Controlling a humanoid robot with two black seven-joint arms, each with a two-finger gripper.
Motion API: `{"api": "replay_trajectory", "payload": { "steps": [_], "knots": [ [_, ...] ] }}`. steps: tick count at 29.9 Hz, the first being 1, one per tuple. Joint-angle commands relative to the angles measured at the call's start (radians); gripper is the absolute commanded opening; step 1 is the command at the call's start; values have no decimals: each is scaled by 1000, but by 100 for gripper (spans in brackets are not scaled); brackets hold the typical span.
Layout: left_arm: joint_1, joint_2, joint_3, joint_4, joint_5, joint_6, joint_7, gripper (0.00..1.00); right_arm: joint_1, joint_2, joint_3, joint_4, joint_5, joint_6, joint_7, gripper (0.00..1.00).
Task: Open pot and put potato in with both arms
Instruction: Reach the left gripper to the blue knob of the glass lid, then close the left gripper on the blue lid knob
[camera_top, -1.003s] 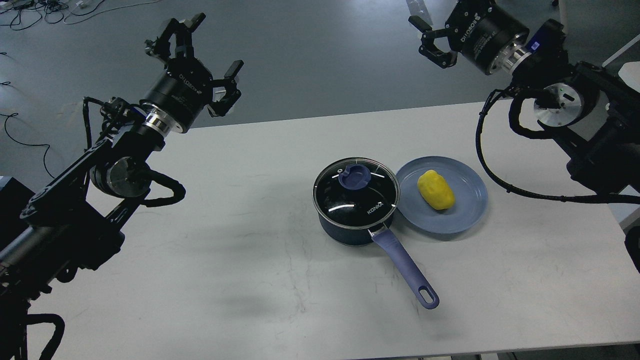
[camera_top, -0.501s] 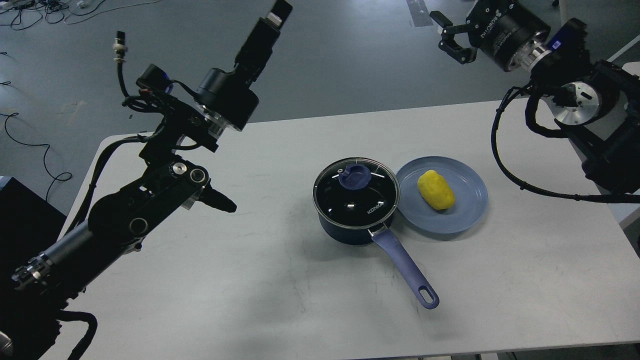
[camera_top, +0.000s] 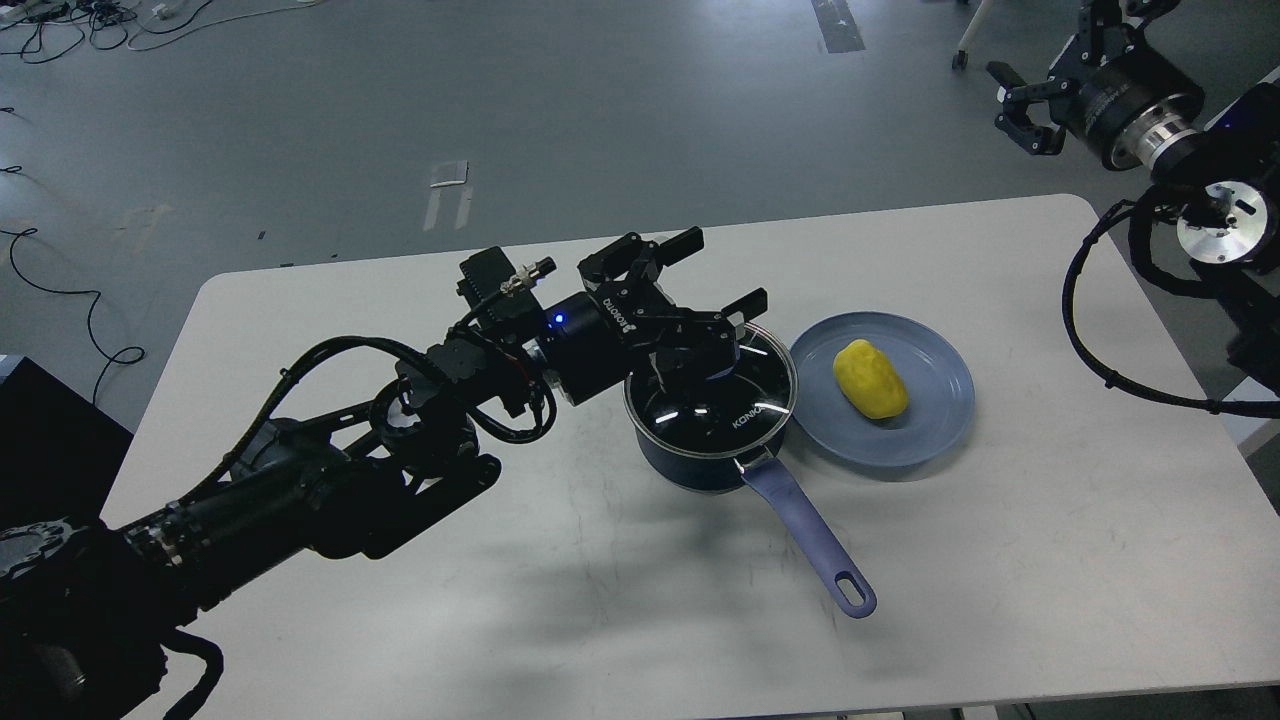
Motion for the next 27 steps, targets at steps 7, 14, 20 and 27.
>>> {"api": "replay_trajectory", "payload": {
  "steps": [7, 14, 20, 27],
  "knots": [
    [17, -49, 102, 124, 38, 1, 0, 98, -7, -12, 5, -9, 5, 0, 0, 100],
    [11, -83, 134, 202, 37, 24, 0, 98, -7, -21, 5, -10, 5, 3, 0, 100],
    [6, -83, 137, 208, 37, 24, 0, 98, -7, -28, 4, -9, 5, 8, 0, 100],
    [12, -83, 137, 216, 35, 27, -5, 98, -7, -28, -1, -9, 5, 11, 0, 100]
  ]
}}
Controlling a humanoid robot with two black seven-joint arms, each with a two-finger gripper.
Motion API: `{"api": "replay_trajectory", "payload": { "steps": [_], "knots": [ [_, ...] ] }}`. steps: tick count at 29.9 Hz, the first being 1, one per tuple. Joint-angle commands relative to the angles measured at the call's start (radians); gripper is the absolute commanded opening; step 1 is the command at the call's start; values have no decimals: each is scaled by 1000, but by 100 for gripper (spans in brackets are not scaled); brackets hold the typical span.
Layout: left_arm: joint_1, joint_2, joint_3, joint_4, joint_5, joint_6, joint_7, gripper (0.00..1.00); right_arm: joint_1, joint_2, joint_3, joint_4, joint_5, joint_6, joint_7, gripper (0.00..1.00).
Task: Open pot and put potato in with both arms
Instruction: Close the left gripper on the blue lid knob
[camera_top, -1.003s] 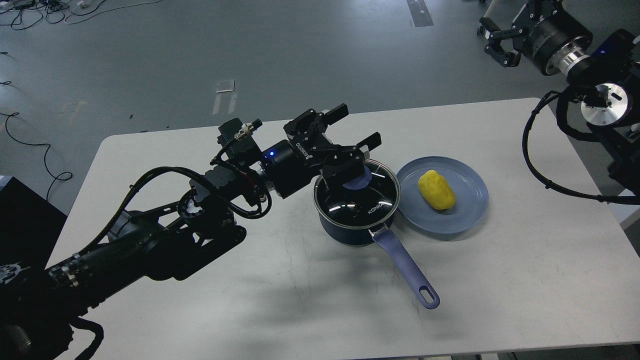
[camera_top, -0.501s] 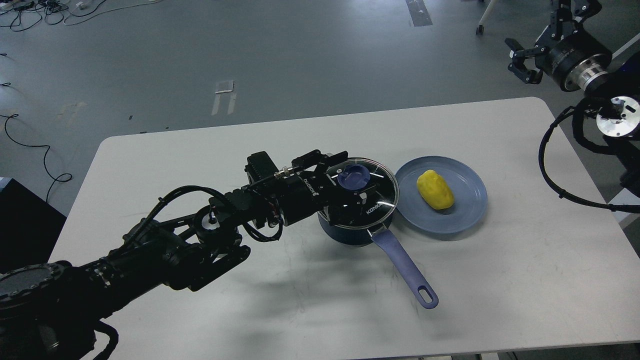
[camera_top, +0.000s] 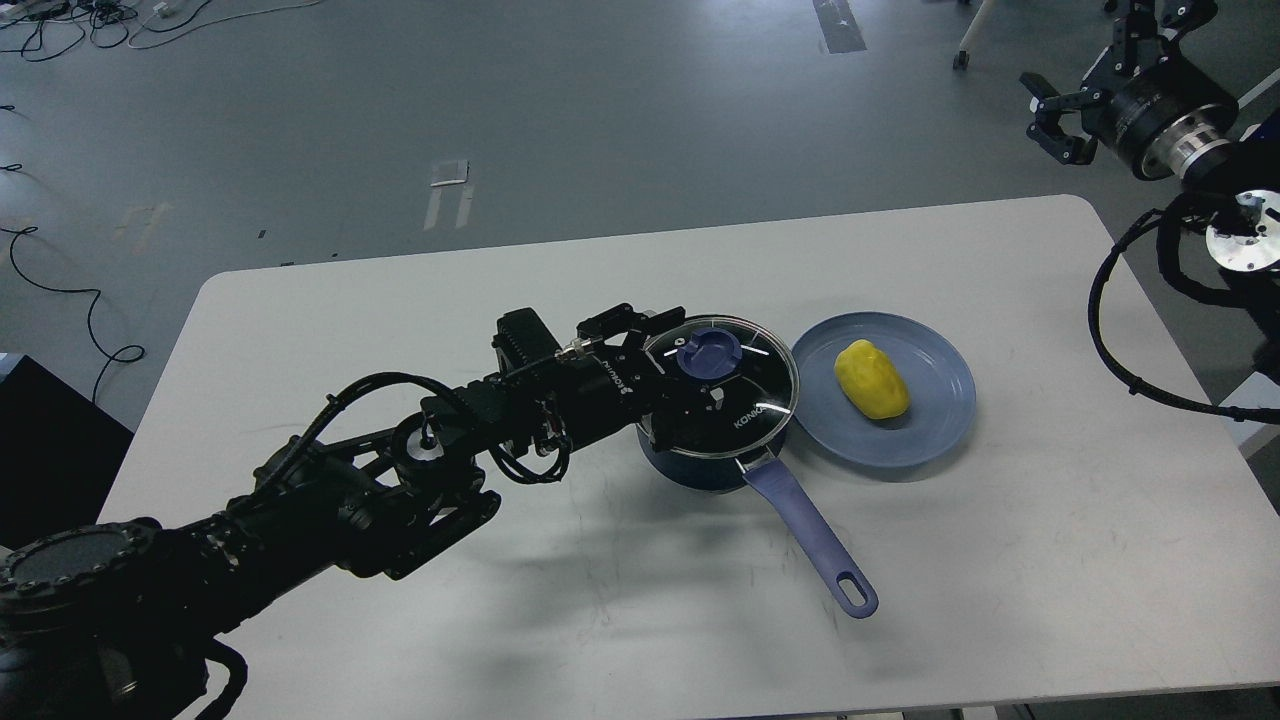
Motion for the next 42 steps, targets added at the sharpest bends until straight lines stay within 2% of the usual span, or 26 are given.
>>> {"api": "replay_trajectory", "payload": {
  "steps": [1, 9, 11, 14, 17, 29, 32, 38, 42],
  "knots": [
    [4, 0, 1, 1, -1, 3, -5, 98, 0, 0, -2, 0, 0, 2, 0, 100],
    [4, -1, 1, 1, -1, 3, -5, 96, -3, -1, -12, -2, 0, 2, 0, 100],
    [4, -1, 1, 1, 1, 5, -6, 89, -4, -1, -20, -2, 0, 2, 0, 100],
    [2, -1, 4, 1, -1, 5, -5, 87, -4, -4, -20, -2, 0, 2, 0, 100],
    [2, -1, 4, 1, -1, 5, -5, 81, -8, -6, -21, -2, 0, 2, 0, 100],
    [7, -10, 4, 1, 1, 6, -6, 81, -11, -6, -23, -5, 0, 2, 2, 100],
    [8, -13, 5, 1, 2, 38, -9, 81, -11, -6, -23, -3, 0, 2, 2, 100],
    [-4, -16, 109, 1, 1, 70, -8, 67, -9, -6, -25, -3, 0, 2, 2, 100],
    [-6, -16, 111, 1, -1, 70, -8, 67, -9, -6, -25, -3, 0, 0, 0, 100]
  ]
}}
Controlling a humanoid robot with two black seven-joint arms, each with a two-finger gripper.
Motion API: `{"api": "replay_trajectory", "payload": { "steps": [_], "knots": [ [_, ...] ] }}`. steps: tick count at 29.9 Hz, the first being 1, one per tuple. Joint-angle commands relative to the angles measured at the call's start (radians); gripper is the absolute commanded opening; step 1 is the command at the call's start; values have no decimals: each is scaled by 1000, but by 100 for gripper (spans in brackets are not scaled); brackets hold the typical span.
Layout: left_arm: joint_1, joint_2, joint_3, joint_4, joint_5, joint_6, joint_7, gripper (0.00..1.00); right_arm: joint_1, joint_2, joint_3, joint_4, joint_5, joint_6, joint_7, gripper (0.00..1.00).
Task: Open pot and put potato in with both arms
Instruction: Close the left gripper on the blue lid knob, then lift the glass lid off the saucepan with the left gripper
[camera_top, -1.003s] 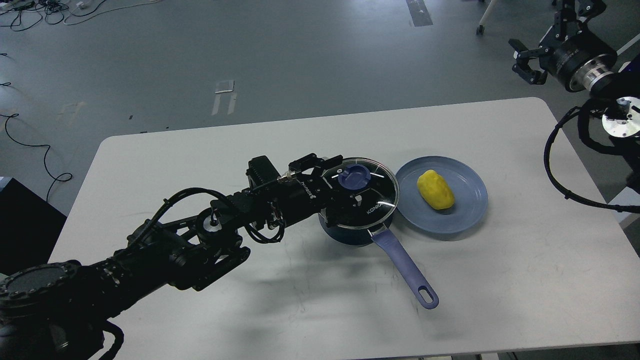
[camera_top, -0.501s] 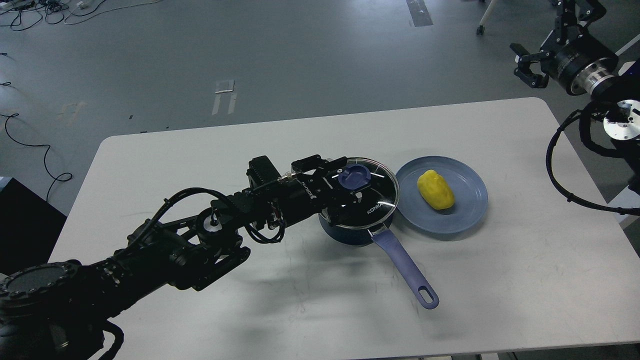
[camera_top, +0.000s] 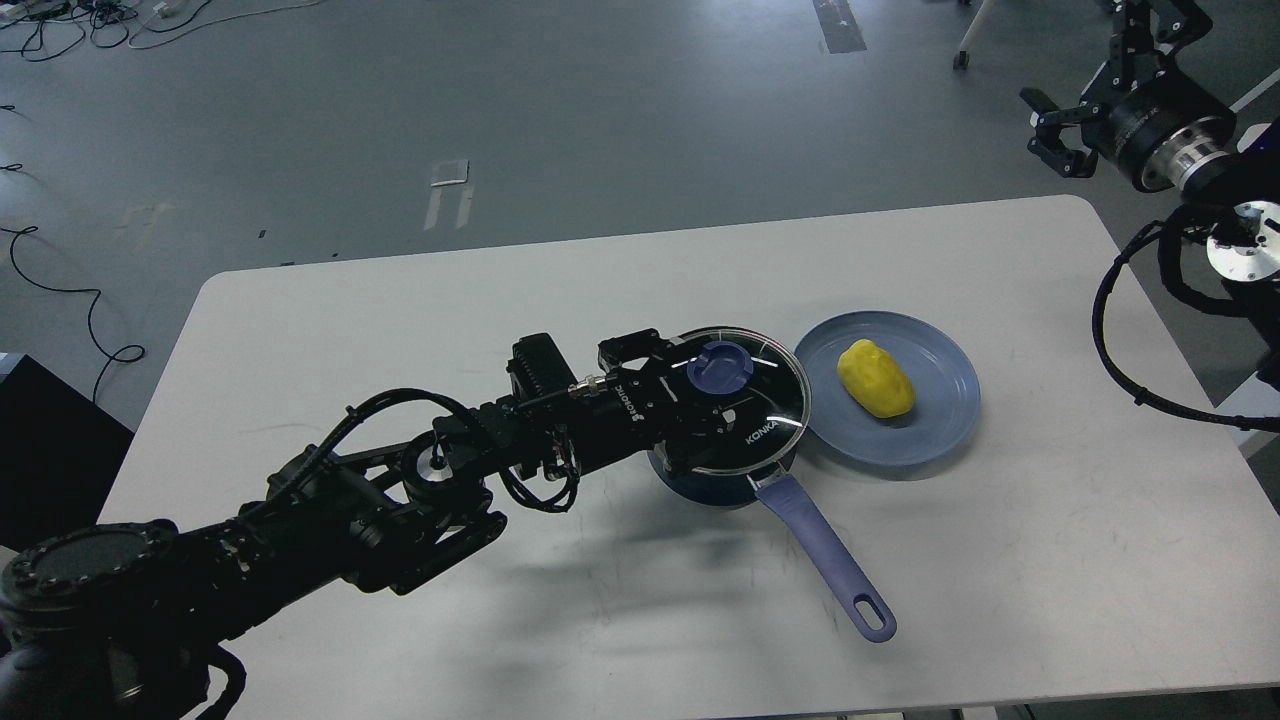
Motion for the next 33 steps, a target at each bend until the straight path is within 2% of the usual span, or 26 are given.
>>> {"api": "replay_trajectory", "payload": {
  "steps": [1, 6, 12, 16, 33],
  "knots": [
    [-3, 0, 6, 1, -3, 1, 1, 67, -1, 0, 0, 0, 0, 0, 0, 100],
    [-3, 0, 4, 8, -4, 1, 3, 64, -1, 0, 0, 0, -2, -1, 0, 100],
    [-4, 0, 1, 40, -8, 1, 3, 56, -1, 0, 0, -2, -2, -3, 0, 100],
    [-3, 0, 1, 58, -11, 1, 3, 46, 0, 0, 0, -2, -2, -3, 1, 100],
    [-50, 3, -1, 43, -92, 1, -6, 46, 0, 0, 0, -2, -2, -4, 1, 100]
  ]
}}
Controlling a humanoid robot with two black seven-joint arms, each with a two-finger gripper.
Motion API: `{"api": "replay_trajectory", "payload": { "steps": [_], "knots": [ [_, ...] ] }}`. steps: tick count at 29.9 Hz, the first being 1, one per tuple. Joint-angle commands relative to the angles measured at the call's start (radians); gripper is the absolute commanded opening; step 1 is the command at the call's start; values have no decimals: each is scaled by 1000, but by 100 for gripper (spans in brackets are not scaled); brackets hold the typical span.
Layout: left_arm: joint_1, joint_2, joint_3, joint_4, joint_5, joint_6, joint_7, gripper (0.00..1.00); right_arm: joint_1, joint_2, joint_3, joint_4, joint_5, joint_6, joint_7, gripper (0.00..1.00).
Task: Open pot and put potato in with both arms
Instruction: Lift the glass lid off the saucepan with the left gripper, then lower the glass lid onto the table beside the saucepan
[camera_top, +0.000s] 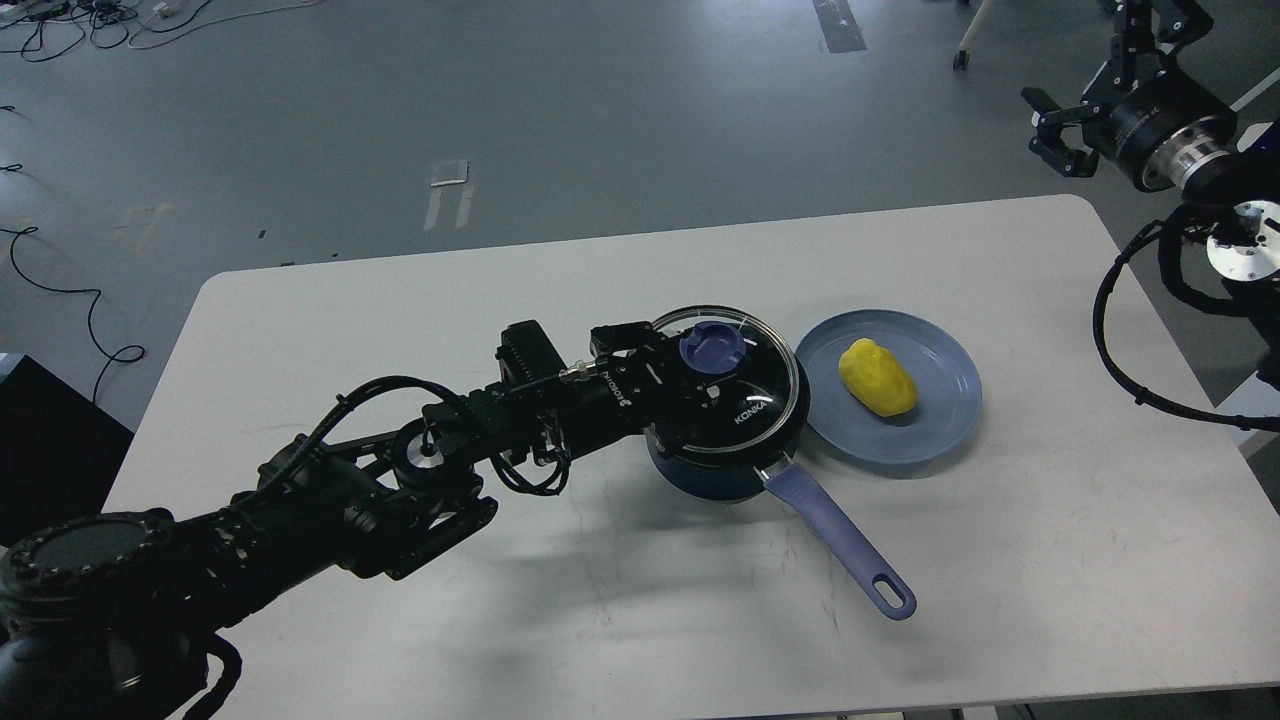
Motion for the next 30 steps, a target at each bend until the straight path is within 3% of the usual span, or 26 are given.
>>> {"api": "replay_trajectory", "payload": {
  "steps": [1, 8, 17, 24, 30],
  "knots": [
    [-21, 5, 0, -1, -42, 0, 0, 46, 0, 0, 0, 0, 0, 0, 0, 100],
    [-57, 63, 1, -6, -82, 0, 0, 46, 5, 0, 0, 2, 0, 0, 0, 100],
    [-43, 287, 7, -6, -104, 0, 0, 46, 6, 2, -2, 3, -2, 0, 0, 100],
    [80, 417, 9, -20, -104, 0, 0, 46, 9, 0, -26, 2, -3, 1, 2, 100],
    [178, 422, 7, -20, -107, 0, 0, 46, 15, 0, -61, 3, -3, 0, 8, 100]
  ]
}}
